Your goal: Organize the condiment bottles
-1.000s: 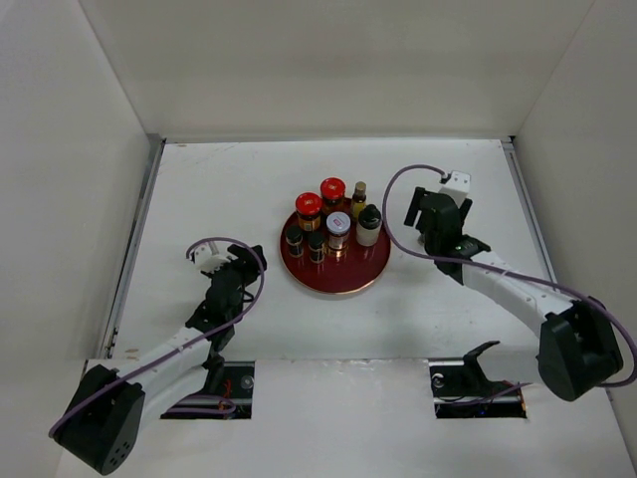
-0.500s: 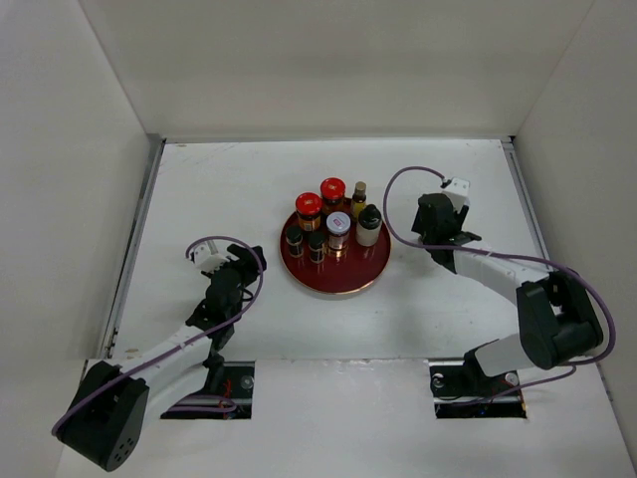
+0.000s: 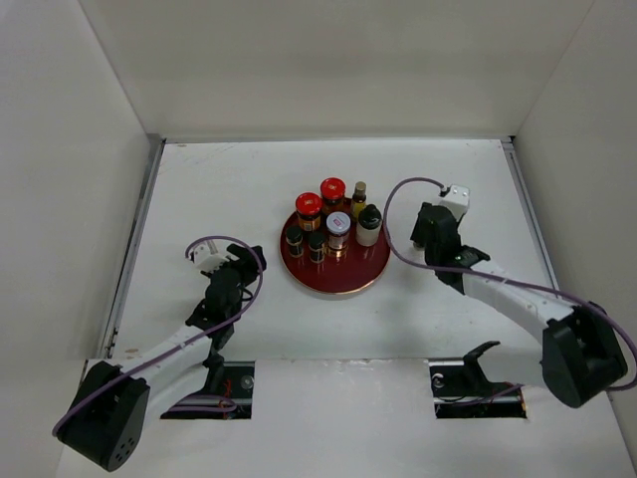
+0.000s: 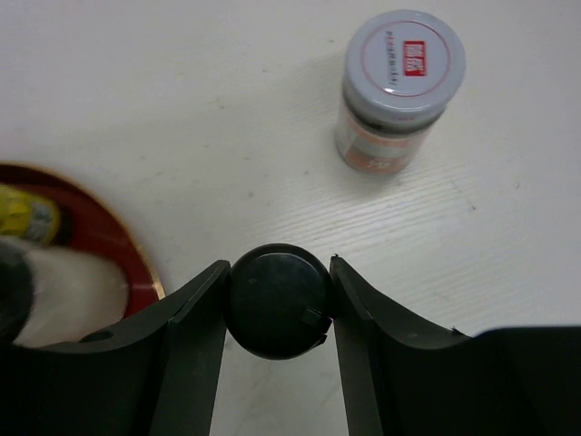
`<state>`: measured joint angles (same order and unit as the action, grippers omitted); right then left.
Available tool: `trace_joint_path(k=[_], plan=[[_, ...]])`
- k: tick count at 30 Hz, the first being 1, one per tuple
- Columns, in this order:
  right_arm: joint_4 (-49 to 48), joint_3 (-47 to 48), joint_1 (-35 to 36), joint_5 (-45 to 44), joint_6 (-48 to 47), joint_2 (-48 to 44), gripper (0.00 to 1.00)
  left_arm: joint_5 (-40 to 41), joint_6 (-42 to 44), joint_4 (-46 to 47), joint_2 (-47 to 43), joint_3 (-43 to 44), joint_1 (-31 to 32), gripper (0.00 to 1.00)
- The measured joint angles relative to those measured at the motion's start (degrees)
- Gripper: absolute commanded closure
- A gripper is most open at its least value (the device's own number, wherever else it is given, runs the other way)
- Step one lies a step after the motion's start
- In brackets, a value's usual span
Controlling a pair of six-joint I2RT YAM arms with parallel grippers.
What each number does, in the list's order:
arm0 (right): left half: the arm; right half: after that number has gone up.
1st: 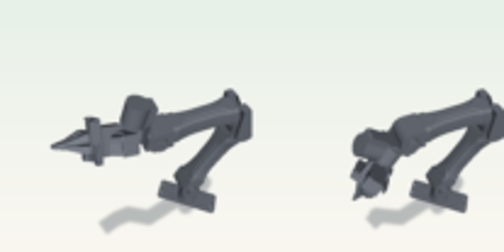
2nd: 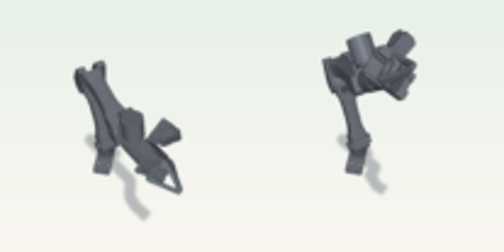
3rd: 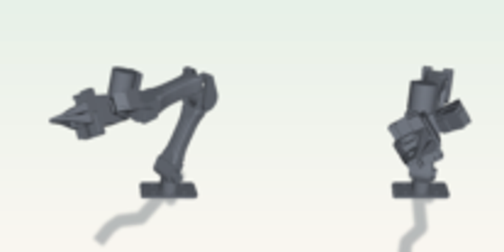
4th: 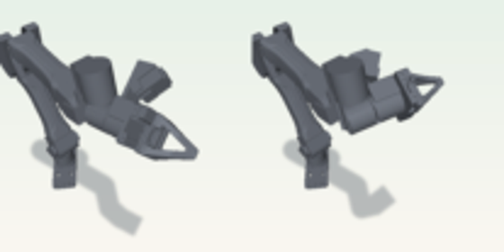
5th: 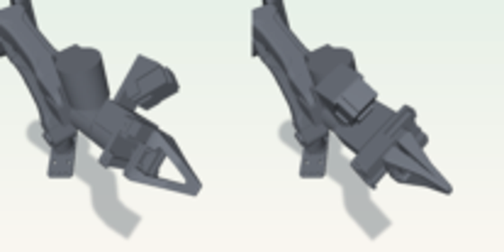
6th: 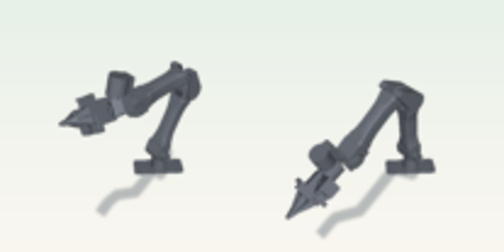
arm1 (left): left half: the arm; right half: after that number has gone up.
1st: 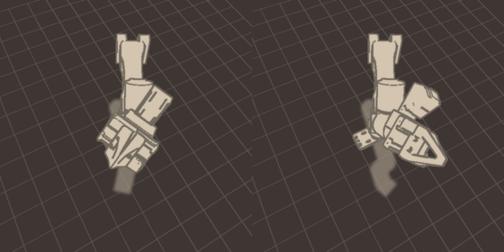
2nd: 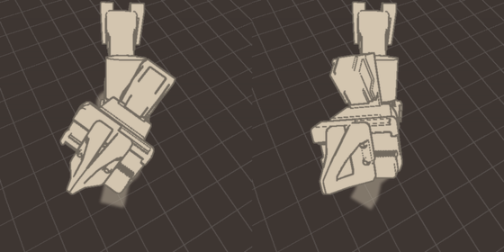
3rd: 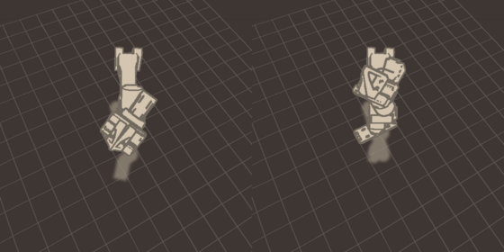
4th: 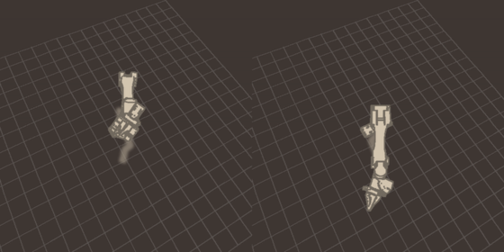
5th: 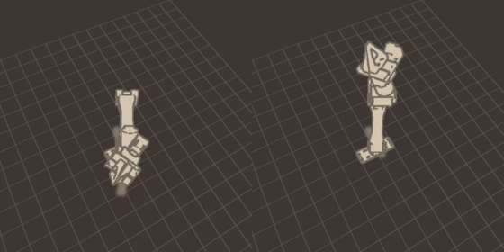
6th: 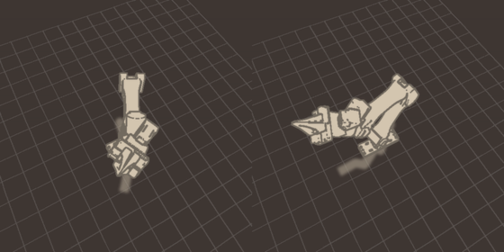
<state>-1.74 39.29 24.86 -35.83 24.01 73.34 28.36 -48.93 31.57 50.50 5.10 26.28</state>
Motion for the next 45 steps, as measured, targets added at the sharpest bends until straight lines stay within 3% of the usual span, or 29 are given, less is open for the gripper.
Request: trace_joint_path(k=[8, 17, 25, 26, 32, 40, 45], plan=[[6.9, 1.0, 15.2, -0.7, 1.4, -10.1, 0.57, -0.2, 0.0, 0.6, 1.7, 0.0, 0.0, 0.37], [2.4, 10.2, 30.2, 0.2, 0.9, 6.0, 0.57, -0.4, -0.1, 1.1, 1.4, 0.0, -0.7, 0.37], [-0.6, 12.7, 31.9, 0.4, -0.3, 15.2, 0.54, -0.8, -0.2, 1.3, 1.4, 0.0, -0.8, 0.37], [-0.8, 12.7, 32.0, 0.4, -0.2, 15.5, 0.48, -0.9, -0.3, 1.3, 1.4, 0.0, -0.8, 0.37], [-2.7, 12.7, 32.3, 0.5, 0.3, 16.8, 0.38, -1.3, -0.4, 1.3, 1.6, 0.0, -0.8, 0.38], [-3.0, 12.6, 32.3, 0.5, 0.7, 16.2, 0.22, -1.7, -0.5, 1.3, 1.8, 0.0, -0.8, 0.38], [-2.6, 10.3, 31.7, 0.7, 0.4, 8.6, 0.20, -1.7, -0.6, 1.3, 1.8, 0.0, -0.8, 0.37]])
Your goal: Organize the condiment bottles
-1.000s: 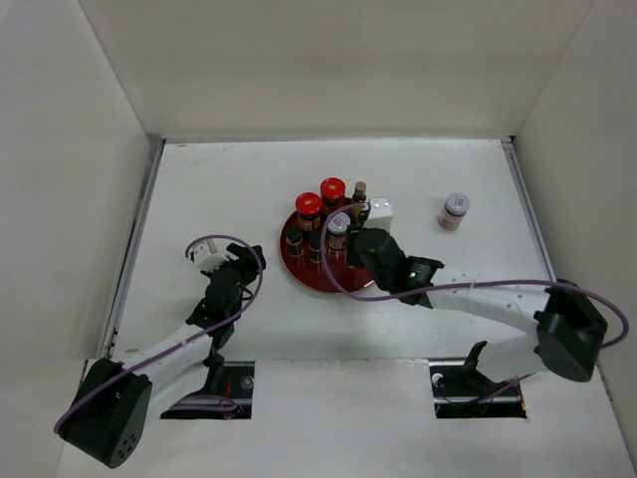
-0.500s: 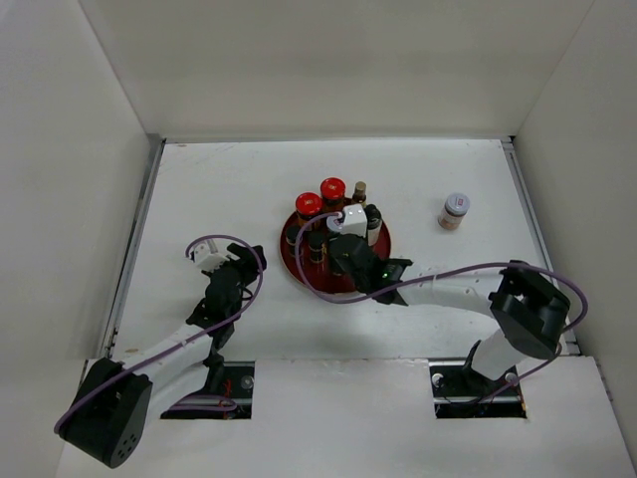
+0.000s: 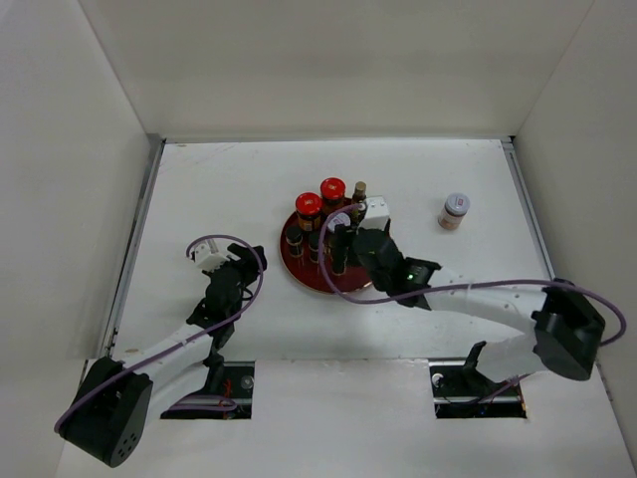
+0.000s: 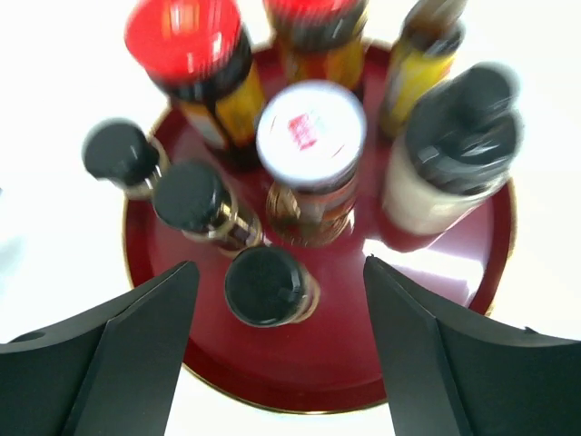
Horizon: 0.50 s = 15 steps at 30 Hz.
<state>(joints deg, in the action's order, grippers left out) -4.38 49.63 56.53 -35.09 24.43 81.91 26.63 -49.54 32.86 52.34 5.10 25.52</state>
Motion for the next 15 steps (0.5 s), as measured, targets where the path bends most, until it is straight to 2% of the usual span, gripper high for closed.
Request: trace_joint_path(k=[2, 5, 7, 9, 12, 15], plan=[[-0.2, -1.3, -1.6, 0.2, -0.1, -4.7, 0.22, -0.1, 0.0, 0.0, 0.0, 0.0, 0.0, 0.37], [-1.0, -3.9, -7.9, -0.2, 0.3, -10.6, 0.37, -0.1, 0.0, 0.0, 0.1, 0.0, 0.0, 0.37], [-1.4, -5.6, -15.1, -1.2, 1.6, -12.6, 0.46, -0.2, -0.1, 0.2, 0.6, 0.0, 0.0, 0.37], [-1.5, -6.6, -22.7, -2.7, 2.8, -12.1, 0.50, -0.3, -0.2, 0.2, 0.8, 0.0, 0.2, 0.37], [-1.5, -6.9, -31.8, -4.7, 3.7, -8.3, 0.45, -0.4, -0.3, 0.8, 1.2, 0.0, 0.4, 0.37], [-1.6, -5.6, -37.9, -5.8, 3.0, -2.6, 0.25, -0.4, -0.4, 0.9, 1.8, 0.0, 0.5, 0.37]])
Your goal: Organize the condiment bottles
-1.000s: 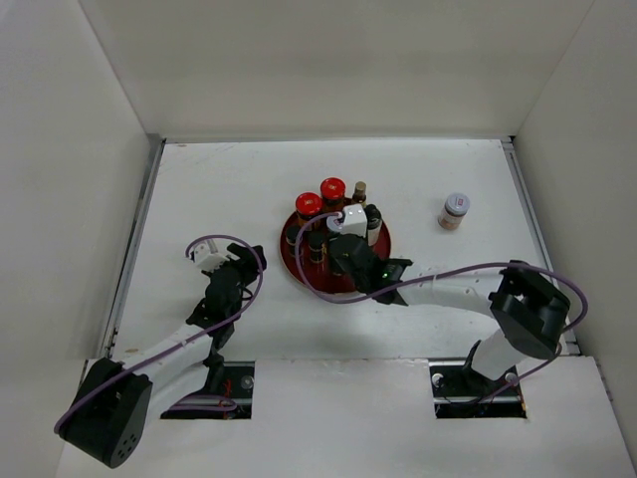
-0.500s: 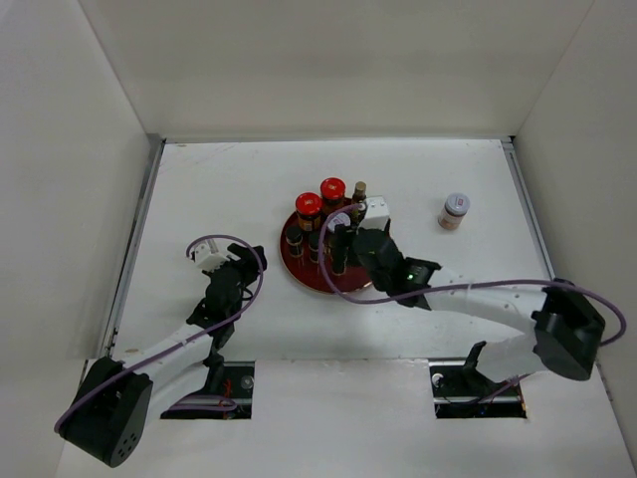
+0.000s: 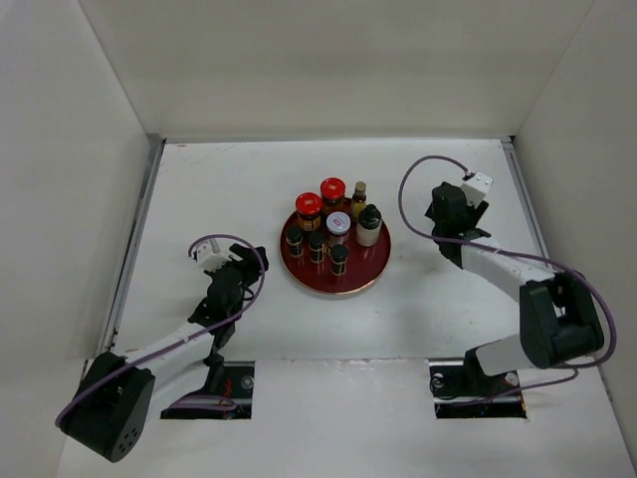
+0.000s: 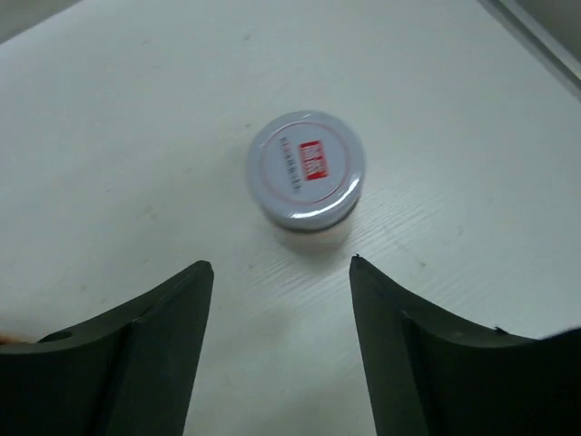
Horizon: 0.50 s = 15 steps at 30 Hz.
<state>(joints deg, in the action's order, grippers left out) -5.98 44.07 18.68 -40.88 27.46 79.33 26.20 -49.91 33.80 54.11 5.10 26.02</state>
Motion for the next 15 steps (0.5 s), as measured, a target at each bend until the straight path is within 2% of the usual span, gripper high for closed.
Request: trace_joint_path(k=[3, 6, 15], plan=[[0.1, 2.7, -4.7, -0.5, -1.7, 5.2, 0.14, 0.0, 0.0, 0.2, 0.0, 0.0, 0.3, 0.37], [0.0, 5.2, -7.3, -0.5, -3.0, 7.9, 0.09, 0.0, 0.0, 0.3, 0.0, 0.0, 0.3, 0.37], [-2.0, 8.0, -10.9, 6.7, -4.2, 12.3, 0.10, -0.1, 0.0, 0.5, 0.7, 0.0, 0.3, 0.37]])
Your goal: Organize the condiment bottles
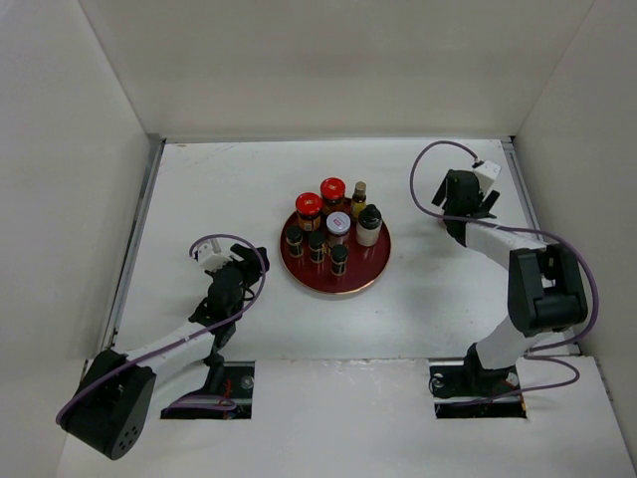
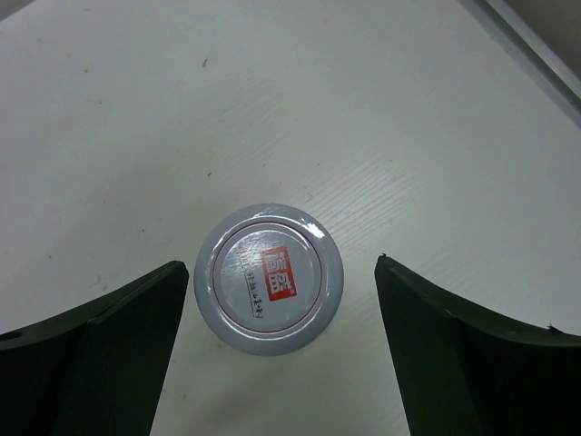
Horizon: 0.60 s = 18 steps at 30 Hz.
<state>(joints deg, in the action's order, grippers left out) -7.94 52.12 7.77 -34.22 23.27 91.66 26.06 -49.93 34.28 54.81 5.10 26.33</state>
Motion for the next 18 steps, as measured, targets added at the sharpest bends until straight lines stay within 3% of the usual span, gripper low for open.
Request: trace_joint_path(k=[5, 10, 18], plan=[[-0.1, 1.9, -1.0, 3.1, -0.3, 3.4, 0.18, -0.2, 0.0, 0.2, 0.0, 0.0, 0.0, 0.37], [-0.3, 2.4, -1.0, 3.3, -1.1, 4.6, 0.43, -0.2, 0.0, 0.2, 0.0, 0.0, 0.0, 0.37], [-1.1, -3.4, 3.4, 0.3, -1.3, -0.8, 0.48, -0.2, 0.0, 0.2, 0.2, 0.0, 0.1, 0.37]])
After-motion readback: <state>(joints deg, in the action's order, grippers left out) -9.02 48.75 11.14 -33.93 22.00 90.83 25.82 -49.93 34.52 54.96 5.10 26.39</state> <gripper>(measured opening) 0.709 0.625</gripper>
